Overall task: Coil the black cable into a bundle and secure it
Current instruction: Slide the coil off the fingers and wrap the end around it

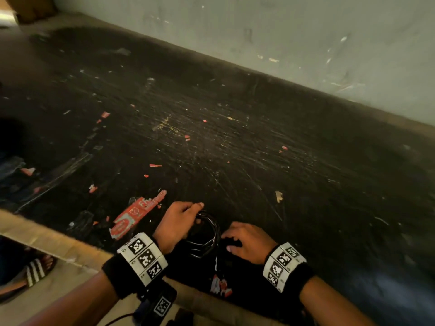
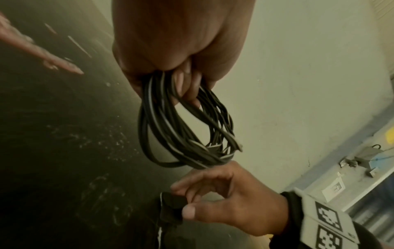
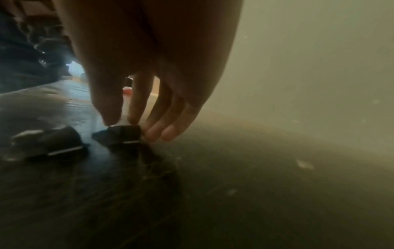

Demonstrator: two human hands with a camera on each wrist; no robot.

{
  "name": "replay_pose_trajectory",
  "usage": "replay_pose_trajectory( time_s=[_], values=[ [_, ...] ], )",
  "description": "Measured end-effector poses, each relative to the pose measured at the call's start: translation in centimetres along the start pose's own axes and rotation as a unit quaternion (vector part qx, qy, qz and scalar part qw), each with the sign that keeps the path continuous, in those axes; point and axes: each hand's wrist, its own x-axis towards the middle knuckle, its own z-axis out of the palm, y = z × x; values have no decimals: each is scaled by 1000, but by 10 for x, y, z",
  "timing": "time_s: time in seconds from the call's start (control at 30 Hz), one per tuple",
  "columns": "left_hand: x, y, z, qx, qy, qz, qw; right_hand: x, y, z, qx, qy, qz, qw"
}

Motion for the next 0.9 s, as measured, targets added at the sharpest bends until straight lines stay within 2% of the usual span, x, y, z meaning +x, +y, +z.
replay_pose_trajectory(
  time_s=[0.1,0.23,0.3,0.37,0.43,0.53,0.7,0.8,0.9],
  values=[
    [1,-4,1,-5,3,-3,1000,6,-1,8,3,26,12,1000],
    [0,-1,1,7,-28,6,1000,8,-5,5,-26,53,11,998],
    [-2,2,4,8,-60,24,998,5,-6,-5,40,118,14,992],
    [-6,8,10,16,-96,72,993,-1,-8,-20,131,205,13,970],
    [-15,18,20,15,-140,124,982,-11,-13,-35,178,245,-11,953],
    [-27,36,36,0,-201,168,965,-30,-18,-50,202,266,-42,942],
    [-34,51,61,30,-222,275,935,-67,-9,-65,240,304,-41,921],
    [-37,57,78,60,-235,295,924,-90,1,-78,233,284,-34,929],
    [-48,65,105,95,-231,329,911,-115,13,-93,188,230,-28,954]
  ],
)
